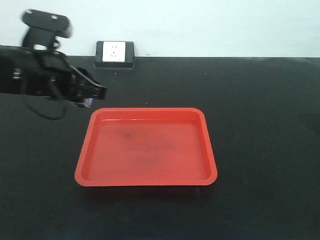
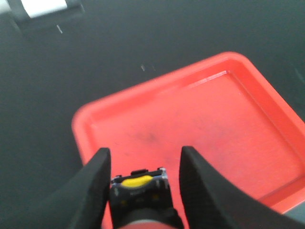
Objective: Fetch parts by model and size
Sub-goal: 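Lower the left gripper with the red-capped switch into the tray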
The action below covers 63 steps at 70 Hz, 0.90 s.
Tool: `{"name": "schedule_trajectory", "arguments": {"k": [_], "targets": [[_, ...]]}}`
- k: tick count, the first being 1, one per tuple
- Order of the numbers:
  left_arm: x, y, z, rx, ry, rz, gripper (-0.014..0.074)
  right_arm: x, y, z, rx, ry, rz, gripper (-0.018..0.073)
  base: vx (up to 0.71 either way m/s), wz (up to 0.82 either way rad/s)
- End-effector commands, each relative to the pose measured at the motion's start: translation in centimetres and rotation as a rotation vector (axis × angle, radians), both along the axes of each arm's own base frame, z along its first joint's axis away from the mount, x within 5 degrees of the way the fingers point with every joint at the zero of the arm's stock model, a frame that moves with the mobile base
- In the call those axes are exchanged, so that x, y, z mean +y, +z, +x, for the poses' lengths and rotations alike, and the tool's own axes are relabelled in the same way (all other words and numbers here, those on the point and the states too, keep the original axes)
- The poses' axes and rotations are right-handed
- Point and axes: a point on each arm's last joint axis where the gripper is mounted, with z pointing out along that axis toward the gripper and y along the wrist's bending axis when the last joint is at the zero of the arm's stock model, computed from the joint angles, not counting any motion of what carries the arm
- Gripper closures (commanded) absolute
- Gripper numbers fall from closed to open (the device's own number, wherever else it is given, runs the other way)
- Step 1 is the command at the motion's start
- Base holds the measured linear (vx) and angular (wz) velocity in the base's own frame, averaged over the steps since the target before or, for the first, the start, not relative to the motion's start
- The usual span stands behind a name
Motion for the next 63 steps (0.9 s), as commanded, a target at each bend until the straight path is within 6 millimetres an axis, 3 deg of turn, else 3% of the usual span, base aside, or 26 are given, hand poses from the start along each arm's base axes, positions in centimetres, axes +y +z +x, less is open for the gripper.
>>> {"name": "schedule_trajectory", "arguments": {"k": [1,14,25,48,63], "targets": [[-1.6,1.6,0.8,-0.029,0.064,-0.058,0.0603,0.1,1.4,0.0,-0.079,0.004,0.005,0.0564,0.00,0.00],[-4.2,-0.5,3.6,0.073,0.192,0.029,0.0603,0.0,1.2,0.0,-0.056,0.001,0.000,0.0564,0.00,0.00],[-5.7,-2.5,5.4,0.137,0.229,-0.007,0.0603,0.0,0.8,0.1,-0.029,-0.003,-0.005,0.0564,0.00,0.00],[-7.4,-9.5,7.7,0.307,0.289,0.030,0.0601,0.0,0.6,0.1,-0.005,-0.007,-0.010,0.0564,0.00,0.00],[-8.1,-12.0,8.5,0.344,0.287,0.036,0.0596,0.0,0.6,0.1,-0.005,-0.007,-0.010,0.0564,0.00,0.00]]}}
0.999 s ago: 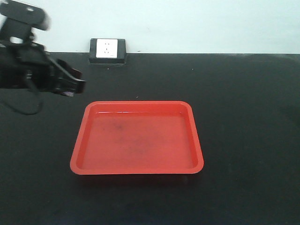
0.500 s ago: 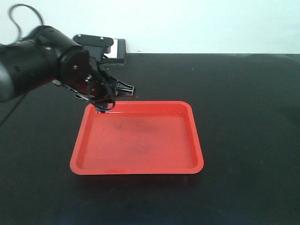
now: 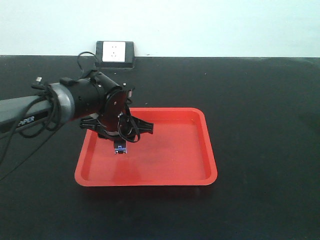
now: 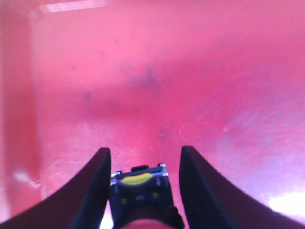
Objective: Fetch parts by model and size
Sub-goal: 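Lower the left gripper with the red-capped switch into the tray, then open the left gripper to release the red-capped switch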
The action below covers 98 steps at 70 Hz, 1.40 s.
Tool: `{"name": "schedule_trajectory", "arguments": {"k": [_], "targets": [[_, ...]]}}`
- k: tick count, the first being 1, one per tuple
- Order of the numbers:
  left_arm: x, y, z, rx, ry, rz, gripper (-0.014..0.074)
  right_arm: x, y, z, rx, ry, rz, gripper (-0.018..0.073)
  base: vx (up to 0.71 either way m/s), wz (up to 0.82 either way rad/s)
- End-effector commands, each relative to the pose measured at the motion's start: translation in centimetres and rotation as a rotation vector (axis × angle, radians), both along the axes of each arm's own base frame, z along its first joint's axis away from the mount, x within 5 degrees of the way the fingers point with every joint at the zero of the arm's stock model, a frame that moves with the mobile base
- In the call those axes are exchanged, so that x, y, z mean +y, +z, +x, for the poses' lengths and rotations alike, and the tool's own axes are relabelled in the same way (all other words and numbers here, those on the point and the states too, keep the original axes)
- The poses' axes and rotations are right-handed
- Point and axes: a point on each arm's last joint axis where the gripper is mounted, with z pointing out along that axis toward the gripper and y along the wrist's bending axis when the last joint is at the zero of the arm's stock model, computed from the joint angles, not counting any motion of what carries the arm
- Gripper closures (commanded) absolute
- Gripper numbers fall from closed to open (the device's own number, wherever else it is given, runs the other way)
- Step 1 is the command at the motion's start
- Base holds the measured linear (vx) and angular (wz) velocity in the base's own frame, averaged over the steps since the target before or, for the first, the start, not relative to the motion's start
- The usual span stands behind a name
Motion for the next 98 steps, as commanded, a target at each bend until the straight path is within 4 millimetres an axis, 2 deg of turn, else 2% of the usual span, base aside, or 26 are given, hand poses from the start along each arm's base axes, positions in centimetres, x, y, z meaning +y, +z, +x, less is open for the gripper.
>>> {"name": "schedule_trajectory", "arguments": {"k": [1,37,58,65,74,88,98], "targets": [[-0.5,2.5,0.3,-0.095,-0.007,-0.061,0.0596,0.1,1.4,0.1,-0.084,0.005,0.006,0.0564,0.00,0.00],[-0.8,-0.1,0.9,-0.055,-0.013,-0.036,0.0589,0.1,1.4,0.1,-0.083,0.005,0.006,0.0564,0.00,0.00],[-0.8,-0.1,0.9,-0.055,-0.016,-0.033,0.0531,0.1,1.4,0.1,-0.083,0.005,0.006,0.0564,0.00,0.00],[-0.8,-0.2,0.9,-0.052,-0.020,-0.028,0.0465,0.1,1.4,0.1,-0.083,0.005,0.006,0.0564,0.00,0.00],[-0.8,0.0,0.9,-0.053,-0.046,-0.017,0.0329,0.1,1.4,0.1,-0.083,0.005,0.006,0.0564,0.00,0.00],[-0.7,0.5,0.8,-0.063,-0.062,-0.014,0.0042,0.1,1.4,0.1,-0.083,0.005,0.006,0.0564,0.00,0.00],[-0.6,1.1,0.6,-0.076,-0.062,-0.021,-0.0113,0.1,1.4,0.1,-0.083,0.005,0.006,0.0564,0.00,0.00]]}}
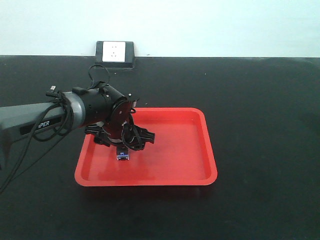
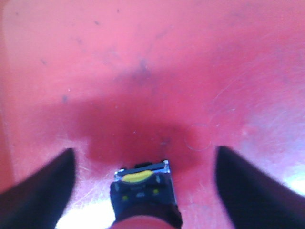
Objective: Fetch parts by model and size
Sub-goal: 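Open the left gripper to release the red-capped switch, then lift and retract the left gripper away from the tray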
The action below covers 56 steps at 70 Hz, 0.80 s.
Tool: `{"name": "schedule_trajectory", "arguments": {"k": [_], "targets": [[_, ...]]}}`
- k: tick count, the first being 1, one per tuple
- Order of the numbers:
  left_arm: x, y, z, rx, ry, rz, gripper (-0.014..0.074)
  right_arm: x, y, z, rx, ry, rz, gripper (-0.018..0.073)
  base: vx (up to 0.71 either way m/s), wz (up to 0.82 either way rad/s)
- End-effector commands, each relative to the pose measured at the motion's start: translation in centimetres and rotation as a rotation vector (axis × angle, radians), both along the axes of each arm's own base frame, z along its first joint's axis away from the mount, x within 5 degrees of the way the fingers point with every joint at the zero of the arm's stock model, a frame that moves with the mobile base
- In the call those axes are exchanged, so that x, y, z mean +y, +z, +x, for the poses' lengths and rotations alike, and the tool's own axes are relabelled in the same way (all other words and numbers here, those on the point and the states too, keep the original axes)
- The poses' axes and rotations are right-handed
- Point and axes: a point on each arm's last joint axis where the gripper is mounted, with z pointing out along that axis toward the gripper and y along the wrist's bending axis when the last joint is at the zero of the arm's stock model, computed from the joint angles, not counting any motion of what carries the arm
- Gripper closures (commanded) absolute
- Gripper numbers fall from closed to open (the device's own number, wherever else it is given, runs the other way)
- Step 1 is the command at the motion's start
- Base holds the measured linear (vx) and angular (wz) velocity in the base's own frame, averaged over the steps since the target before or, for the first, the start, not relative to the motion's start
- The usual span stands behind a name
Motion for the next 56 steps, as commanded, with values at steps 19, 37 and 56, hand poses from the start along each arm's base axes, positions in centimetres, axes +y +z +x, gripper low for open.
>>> {"name": "schedule_trajectory", "arguments": {"k": [19,37,56], "targets": [[0.4,6.7,-0.9,-0.131,-0.042,-0.050,-0.0102,0.1,1.4,0.1,-0.084,0.004,0.003,0.0564,0.00,0.00],[2.5,13.0,-2.6,-0.283,-0.091,0.006,-0.0008,0.1,1.4,0.1,-0.083,0.004,0.003,0.0564,0.00,0.00],[6.6,17.6,-4.8,-0.376,-0.094,0.116,0.0216,0.1,1.4,0.1,-0.079,0.004,0.005,0.0564,0.00,0.00]]}}
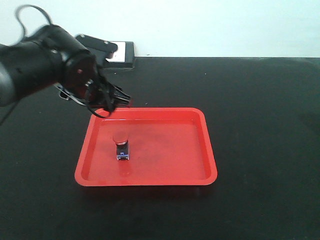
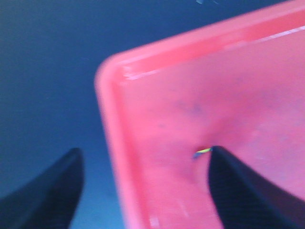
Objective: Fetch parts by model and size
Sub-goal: 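Lift and retract the left gripper away from the tray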
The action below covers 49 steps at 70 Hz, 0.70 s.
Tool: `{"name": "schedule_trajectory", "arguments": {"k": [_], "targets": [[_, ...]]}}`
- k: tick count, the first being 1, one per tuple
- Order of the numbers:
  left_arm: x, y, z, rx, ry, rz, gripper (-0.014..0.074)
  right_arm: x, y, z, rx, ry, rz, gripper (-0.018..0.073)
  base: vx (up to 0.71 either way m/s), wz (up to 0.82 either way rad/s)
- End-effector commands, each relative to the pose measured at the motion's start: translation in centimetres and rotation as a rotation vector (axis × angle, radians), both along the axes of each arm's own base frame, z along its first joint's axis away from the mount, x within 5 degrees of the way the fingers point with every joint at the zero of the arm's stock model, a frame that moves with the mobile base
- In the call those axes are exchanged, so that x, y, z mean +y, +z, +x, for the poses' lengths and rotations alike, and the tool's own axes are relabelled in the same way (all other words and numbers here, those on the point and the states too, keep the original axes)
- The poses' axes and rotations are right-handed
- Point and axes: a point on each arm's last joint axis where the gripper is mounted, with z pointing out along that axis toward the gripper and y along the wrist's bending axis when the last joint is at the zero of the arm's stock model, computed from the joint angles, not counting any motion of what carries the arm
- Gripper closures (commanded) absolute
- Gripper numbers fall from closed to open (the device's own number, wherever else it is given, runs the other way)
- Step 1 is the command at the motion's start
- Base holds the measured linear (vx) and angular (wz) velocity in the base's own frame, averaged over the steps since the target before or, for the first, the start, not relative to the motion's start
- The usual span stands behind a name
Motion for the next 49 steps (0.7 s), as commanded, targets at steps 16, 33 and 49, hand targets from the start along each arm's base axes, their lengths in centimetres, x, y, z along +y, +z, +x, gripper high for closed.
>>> {"name": "schedule_trajectory", "arguments": {"k": [16,33,49], "targets": [[7.1,4.3,-5.1,-0.219,0.011,-0.016,0.0595,0.2,1.3,0.1,-0.067,0.015,0.031,0.0564,0.00,0.00],[10.9,5.4,-11.7,-0.443,-0.042,-0.016,0.0604,0.2,1.3,0.1,-0.065,0.018,0.040,0.0564,0.00,0.00],[13.0,4.7,-18.1,-0.577,-0.077,-0.062,0.0604,0.2,1.3,0.1,-0.067,0.019,0.035,0.0564,0.00,0.00]]}}
